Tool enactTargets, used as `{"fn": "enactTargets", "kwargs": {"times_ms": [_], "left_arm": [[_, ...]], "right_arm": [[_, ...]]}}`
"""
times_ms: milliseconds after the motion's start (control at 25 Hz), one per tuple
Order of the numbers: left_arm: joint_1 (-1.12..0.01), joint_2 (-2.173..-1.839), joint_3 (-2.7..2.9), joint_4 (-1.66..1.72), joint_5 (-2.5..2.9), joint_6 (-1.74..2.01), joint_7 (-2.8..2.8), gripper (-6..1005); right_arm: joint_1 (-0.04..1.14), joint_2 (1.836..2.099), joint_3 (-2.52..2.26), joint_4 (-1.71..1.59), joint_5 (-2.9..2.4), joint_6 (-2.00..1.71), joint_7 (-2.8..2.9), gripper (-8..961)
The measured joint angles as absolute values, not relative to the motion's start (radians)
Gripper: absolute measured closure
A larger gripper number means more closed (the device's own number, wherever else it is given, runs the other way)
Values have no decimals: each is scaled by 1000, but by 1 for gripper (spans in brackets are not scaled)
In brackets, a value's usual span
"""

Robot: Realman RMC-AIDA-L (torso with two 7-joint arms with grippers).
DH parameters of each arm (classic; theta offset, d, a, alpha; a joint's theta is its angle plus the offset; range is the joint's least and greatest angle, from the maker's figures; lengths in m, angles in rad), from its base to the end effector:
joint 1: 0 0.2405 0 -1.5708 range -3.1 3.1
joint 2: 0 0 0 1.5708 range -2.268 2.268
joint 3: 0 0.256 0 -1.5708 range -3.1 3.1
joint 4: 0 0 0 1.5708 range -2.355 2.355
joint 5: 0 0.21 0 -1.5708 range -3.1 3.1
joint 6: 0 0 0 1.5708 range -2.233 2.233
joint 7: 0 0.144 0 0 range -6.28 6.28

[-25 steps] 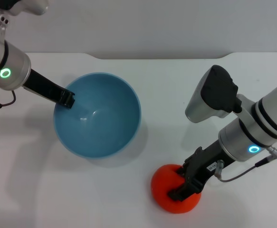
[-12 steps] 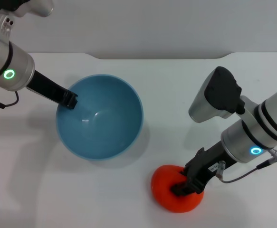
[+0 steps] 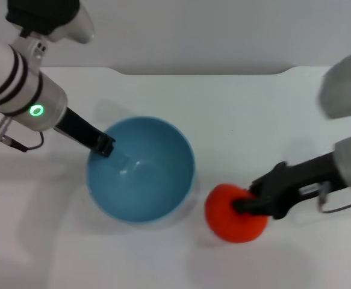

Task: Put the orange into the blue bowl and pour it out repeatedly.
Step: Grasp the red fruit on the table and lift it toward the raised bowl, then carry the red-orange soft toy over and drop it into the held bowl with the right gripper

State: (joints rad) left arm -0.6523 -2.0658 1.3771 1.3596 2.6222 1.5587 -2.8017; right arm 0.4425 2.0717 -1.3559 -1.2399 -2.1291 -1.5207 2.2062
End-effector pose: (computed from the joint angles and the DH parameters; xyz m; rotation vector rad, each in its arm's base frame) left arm -0.1661 0.3675 0.0087 -2.4279 -1.1300 0.4264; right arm 0.1943 0.3162 -0.0217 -2.9388 0.8842 0.0117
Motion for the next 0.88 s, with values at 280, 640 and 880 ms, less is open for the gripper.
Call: {"fn": "enactTargets", "kwargs": {"times_ms": [280, 640, 880], "left_arm": [[-683, -2068, 1428, 1303, 2610, 1554, -2806, 1000], [-713, -2070, 1532, 1266, 2524, 1538, -2826, 1001], [-728, -2069, 1558, 1267, 2452, 1521, -2827, 1000]], "right_arm": [[396, 2073, -1105, -1398, -1968, -1761, 2102, 830], [456, 2071, -1034, -1504, -1799, -1819, 2058, 899], [538, 2071, -1136, -1328, -1892, -1728, 2058, 918]]}}
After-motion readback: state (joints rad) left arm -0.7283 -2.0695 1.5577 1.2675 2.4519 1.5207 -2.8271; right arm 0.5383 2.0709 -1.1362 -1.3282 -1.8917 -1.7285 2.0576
